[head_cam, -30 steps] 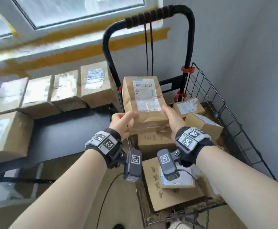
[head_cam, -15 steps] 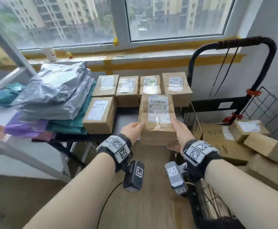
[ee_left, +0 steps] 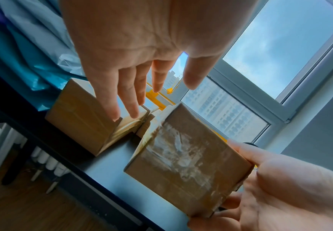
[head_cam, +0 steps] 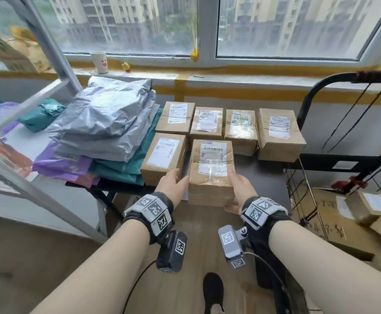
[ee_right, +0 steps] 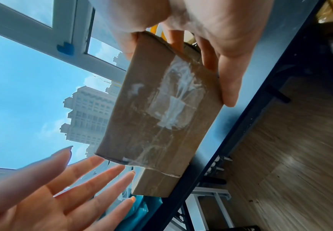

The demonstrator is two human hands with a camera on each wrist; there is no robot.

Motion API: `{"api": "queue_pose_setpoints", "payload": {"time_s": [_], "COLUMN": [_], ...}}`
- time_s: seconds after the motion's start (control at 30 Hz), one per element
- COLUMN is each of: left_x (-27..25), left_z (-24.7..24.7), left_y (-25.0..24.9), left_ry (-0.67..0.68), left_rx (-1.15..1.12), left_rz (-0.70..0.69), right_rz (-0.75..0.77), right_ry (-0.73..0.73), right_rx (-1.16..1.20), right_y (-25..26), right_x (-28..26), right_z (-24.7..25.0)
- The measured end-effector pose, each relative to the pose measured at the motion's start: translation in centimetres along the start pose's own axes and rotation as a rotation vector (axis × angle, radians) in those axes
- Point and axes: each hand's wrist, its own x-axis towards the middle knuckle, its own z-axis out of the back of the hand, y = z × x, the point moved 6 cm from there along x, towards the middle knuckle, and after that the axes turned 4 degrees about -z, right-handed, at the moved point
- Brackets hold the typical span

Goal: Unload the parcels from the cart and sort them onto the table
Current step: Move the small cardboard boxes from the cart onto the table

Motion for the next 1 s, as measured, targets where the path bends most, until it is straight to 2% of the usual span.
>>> {"api": "queue_pose_setpoints", "payload": {"time_s": [0.17,0.3,0.53,0.7,0.83,1.0], "left_x": [4.9,8.7,12.3,12.7,12.9,12.7], "left_z": [1.5,1.5,0.2,1.0,1.1,0.9], "left_y": [0.8,1.4,3.1,3.2,3.8,3.7], "left_ry": [-0.023,0.011,0.136,0.101,0.147,0.138], "left_rx": [0.156,0.414,0.774,0.915,1.008,1.04], "left_rz": [0.035,0.032,-0.159,-0.341,-0.423,-0.481], "right_rz": [0.066,0.094,0.215,0.217,0.21,0.207], "right_ry": [0.024,-0.007,-0.076,-0.129,-0.203,-0.333], "right_rx": [-0.238,-0.385,-0.513,-0.584,-0.624,-0.698], "right_y": [2.5,3.1,4.0,5.0,4.9,5.5], "right_x": [3.3,6.1,7.7,7.7,7.0,6.9], "right_z": [-2.6,-3.1,-3.8,-3.9,-4.2,-4.3]}}
